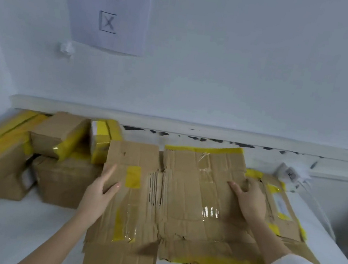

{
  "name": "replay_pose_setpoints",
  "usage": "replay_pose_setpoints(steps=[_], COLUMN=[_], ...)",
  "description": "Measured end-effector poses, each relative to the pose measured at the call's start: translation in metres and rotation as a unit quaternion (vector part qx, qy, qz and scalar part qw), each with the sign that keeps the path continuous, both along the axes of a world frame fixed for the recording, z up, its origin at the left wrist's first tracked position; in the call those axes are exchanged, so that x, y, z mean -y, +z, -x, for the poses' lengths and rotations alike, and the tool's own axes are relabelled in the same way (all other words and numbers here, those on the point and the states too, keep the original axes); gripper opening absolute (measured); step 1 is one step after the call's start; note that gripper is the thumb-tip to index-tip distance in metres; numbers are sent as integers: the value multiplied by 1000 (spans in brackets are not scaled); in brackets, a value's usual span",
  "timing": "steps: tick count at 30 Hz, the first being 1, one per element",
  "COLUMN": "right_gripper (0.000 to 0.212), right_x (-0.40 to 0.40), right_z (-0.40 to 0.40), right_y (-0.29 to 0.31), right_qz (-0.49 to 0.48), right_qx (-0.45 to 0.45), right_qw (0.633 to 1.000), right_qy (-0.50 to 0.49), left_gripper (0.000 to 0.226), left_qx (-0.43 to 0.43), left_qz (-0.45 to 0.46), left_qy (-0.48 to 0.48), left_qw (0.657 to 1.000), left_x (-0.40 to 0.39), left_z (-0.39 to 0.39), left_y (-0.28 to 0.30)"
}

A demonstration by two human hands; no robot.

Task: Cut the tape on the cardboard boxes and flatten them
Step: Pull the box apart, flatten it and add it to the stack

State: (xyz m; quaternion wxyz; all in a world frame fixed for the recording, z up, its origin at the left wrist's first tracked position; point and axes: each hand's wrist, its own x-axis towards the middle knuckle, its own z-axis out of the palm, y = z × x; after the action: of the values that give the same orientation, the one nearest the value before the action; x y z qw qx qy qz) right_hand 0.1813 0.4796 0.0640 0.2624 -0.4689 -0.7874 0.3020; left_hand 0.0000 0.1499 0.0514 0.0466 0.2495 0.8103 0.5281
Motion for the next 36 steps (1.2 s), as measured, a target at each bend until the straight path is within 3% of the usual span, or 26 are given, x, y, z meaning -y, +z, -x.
replay_pose_setpoints(steps=[4, 7, 11, 17, 21, 27, 36], right_gripper=[56, 53, 60, 65, 62, 57, 56], right_x=[-16, -38, -80, -172, -221, -232, -266], right_z=[-46, -76, -102, -108, -98, -89, -105], right_y=[-10, -20, -29, -30, -46, -93, -103], right_qz=[-101, -95, -44, -20, -3, 41, 67], right_qx=[114, 177, 220, 245, 271, 261, 273], right_qw=[988, 979, 974, 969, 962, 960, 955], right_qy=[-12, -40, -38, 1, 41, 88, 93], left_gripper=[43, 45, 55, 72, 70, 64, 71], left_qx=[6, 24, 38, 75, 100, 175, 158], left_qz=[99, 134, 108, 97, 65, 55, 73], left_qy=[-52, -88, -117, -94, -63, -37, -54], left_qw=[994, 987, 987, 988, 991, 982, 983], left_x=[-36, -69, -119, -206, -243, -235, -270], left_z=[-11, -26, -39, -50, -55, -53, -52], left_y=[-16, -21, -28, -32, -49, -78, -60])
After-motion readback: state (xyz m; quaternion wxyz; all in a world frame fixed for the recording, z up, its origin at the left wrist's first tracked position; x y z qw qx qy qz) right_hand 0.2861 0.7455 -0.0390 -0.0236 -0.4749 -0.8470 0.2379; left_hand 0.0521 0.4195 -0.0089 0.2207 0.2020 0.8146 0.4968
